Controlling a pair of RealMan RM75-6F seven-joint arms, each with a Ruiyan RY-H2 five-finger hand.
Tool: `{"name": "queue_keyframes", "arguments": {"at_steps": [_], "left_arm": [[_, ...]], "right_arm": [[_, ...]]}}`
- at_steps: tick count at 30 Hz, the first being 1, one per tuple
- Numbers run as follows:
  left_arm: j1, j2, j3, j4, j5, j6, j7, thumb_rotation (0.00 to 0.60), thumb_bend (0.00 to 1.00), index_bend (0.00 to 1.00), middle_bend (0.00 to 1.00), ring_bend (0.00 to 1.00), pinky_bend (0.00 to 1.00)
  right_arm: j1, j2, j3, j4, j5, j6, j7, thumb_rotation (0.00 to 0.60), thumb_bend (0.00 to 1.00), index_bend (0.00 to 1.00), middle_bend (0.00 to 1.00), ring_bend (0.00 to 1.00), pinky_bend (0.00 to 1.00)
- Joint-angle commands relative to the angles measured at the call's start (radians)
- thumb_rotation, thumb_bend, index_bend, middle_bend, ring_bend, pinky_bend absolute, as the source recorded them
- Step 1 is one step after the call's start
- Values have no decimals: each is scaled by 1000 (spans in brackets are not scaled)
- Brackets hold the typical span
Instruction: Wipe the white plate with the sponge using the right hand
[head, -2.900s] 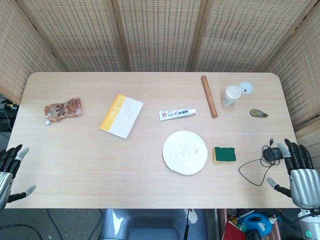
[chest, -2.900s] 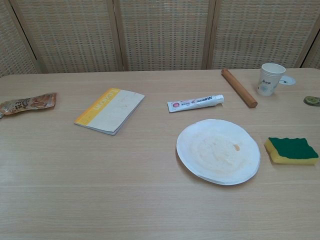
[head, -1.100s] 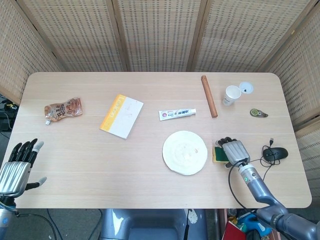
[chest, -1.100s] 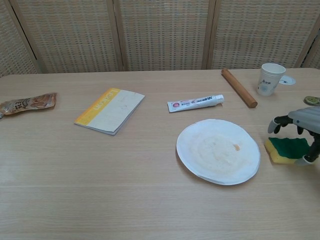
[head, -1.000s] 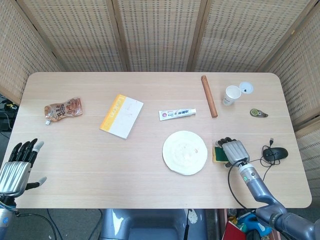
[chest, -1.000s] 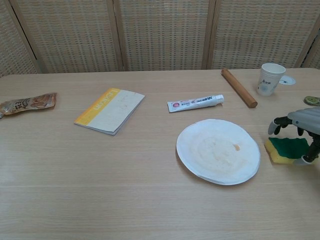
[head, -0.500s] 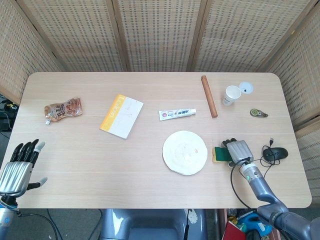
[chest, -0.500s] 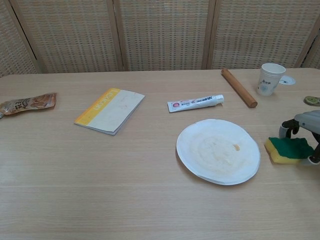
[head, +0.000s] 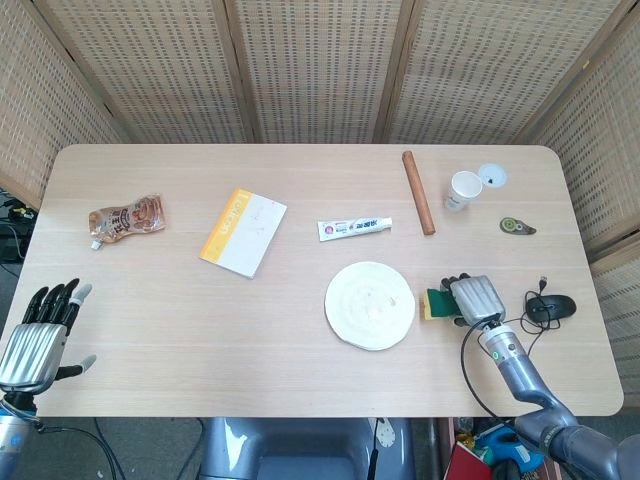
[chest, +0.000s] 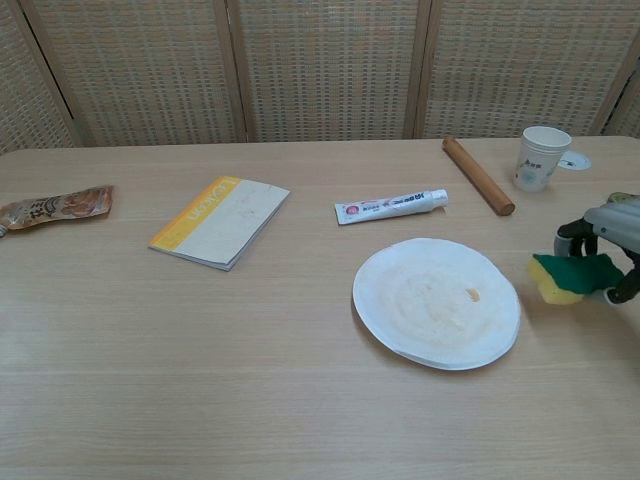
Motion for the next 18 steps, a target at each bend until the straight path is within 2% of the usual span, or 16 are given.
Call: {"name": "queue_keyframes", "arguments": {"at_steps": [1,4,10,16,18], "left_arm": [[-3,5,0,-2,0,-3,-8,600,0,0,0,0,0],[-4,8,-1,-3,-1,-5,-16,600,0,0,0,0,0],[-8,18,3,-8,1,-13,-34,600,0,0,0,0,0],[-13,21,1,-7,-15,-24,-41,600,0,0,0,0,0],[-15,21,-1,-7,-21,-30,-41,600,0,0,0,0,0]], "right_arm": [[28,72,6,-136,-99,128,-200,600,288,440,473,404,681],[52,104,19,-223,-121,142,-369,600,288,440,477,412,693],[119,110,48,-336,-103,79,-772,600,304,440,484,426,726],[147,73,34,-353,-109,65,-1085,600,317,446,514,448,760],[154,56,9,-339,-133,55,-1186,600,319,450,521,455,779]]}}
